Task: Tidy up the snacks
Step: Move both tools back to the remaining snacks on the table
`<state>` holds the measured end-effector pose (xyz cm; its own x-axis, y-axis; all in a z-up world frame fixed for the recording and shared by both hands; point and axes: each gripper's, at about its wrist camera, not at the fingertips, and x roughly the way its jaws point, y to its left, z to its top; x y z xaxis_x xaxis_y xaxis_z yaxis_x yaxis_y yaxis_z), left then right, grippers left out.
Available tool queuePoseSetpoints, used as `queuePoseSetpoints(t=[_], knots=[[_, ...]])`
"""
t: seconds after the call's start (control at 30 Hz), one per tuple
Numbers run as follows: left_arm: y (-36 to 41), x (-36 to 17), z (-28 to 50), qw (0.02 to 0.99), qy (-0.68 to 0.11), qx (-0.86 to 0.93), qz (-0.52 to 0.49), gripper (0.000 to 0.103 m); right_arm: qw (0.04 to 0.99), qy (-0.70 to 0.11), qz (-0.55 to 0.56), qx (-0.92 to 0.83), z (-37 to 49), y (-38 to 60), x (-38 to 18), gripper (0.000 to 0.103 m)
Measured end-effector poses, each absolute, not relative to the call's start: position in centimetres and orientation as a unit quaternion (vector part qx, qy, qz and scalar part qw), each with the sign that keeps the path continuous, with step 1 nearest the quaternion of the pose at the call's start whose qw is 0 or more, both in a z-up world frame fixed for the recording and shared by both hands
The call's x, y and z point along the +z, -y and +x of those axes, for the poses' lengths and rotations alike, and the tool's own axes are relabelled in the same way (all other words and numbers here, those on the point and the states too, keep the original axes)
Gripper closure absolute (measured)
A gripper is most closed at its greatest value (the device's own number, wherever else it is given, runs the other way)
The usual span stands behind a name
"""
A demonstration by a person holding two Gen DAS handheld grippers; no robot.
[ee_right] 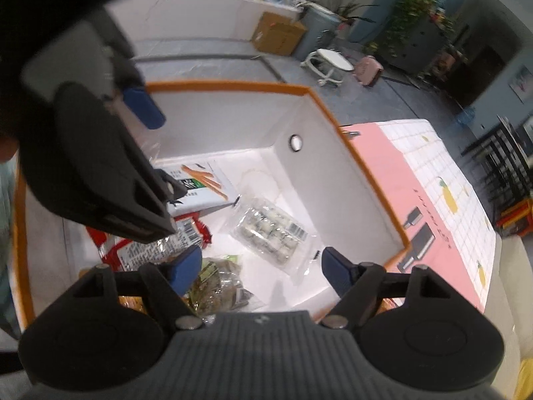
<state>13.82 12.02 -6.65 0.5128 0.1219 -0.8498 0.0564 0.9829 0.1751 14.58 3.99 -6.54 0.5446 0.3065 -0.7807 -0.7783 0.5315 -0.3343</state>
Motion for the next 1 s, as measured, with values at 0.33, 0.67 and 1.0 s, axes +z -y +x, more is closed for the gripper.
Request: queuePoseSetpoints(t=[0.33, 0.67, 1.0], knots=[[-10.2, -2.1, 10.5, 0.911, -0.408, 0.029, 0.055, 0.030, 0.879, -0.308, -0.210, 0.298, 12.3, 1.9, -1.8, 0.026], [-5.5, -0.3, 7.6, 0.933, -0.359, 0.005, -0.003, 0.030, 0.921, -0.283, -0.119, 0.238, 8.4, 8.4, -1.0, 0.023], [0.4, -2.2, 6.7, 0.926, -0.376, -0.021, 0.016, 0.030, 0.924, -0.326, -0.072, 0.185, 6.8, 15.0, -3.6, 0.014]])
